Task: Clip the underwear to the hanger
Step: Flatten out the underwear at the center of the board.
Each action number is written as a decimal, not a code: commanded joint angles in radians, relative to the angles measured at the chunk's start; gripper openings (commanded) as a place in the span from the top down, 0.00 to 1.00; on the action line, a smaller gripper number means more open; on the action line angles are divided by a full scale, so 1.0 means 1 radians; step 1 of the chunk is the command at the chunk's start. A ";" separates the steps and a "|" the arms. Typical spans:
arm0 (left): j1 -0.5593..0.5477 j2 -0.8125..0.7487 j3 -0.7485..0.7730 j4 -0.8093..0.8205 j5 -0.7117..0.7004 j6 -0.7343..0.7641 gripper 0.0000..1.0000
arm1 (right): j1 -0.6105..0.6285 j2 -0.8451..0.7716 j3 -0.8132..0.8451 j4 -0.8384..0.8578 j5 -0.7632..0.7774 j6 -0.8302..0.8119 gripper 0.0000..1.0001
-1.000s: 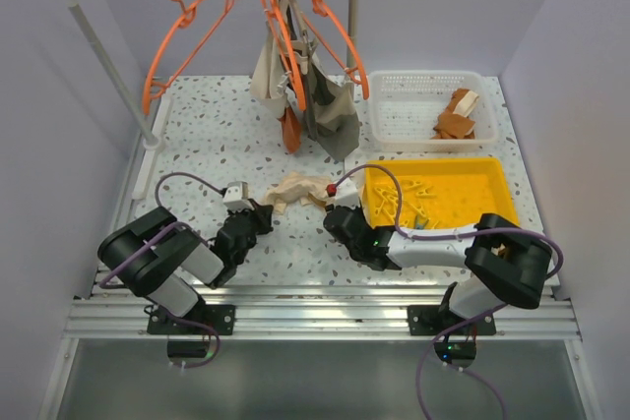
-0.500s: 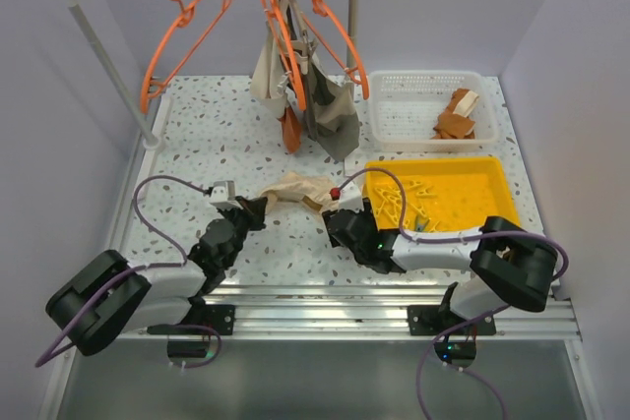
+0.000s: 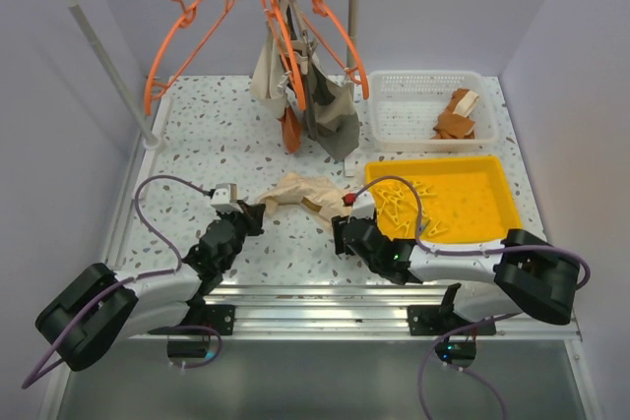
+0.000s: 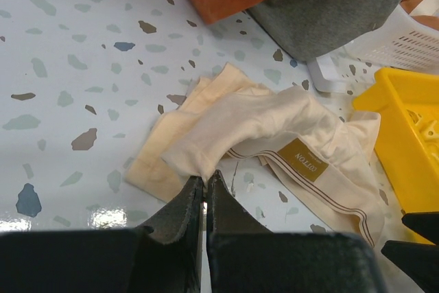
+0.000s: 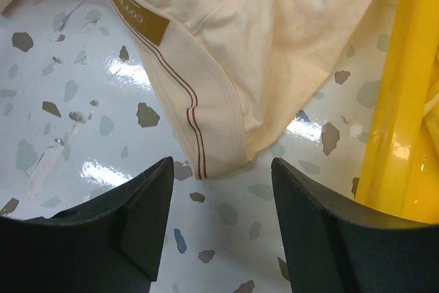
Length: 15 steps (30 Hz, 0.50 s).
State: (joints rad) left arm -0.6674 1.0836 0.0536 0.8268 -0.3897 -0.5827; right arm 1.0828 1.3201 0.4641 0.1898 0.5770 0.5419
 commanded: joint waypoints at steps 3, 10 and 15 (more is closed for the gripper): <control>0.008 -0.036 -0.021 -0.006 -0.001 0.015 1.00 | 0.003 0.051 0.011 0.079 0.078 0.079 0.39; 0.008 -0.056 -0.026 -0.020 -0.014 0.018 1.00 | 0.003 0.082 0.024 0.076 0.090 0.107 0.46; 0.008 -0.053 -0.023 -0.020 -0.014 0.020 1.00 | 0.015 0.116 0.011 0.092 0.035 0.133 0.46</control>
State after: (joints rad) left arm -0.6674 1.0374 0.0536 0.7963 -0.3897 -0.5827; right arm 1.0866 1.4208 0.4656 0.2420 0.6163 0.6289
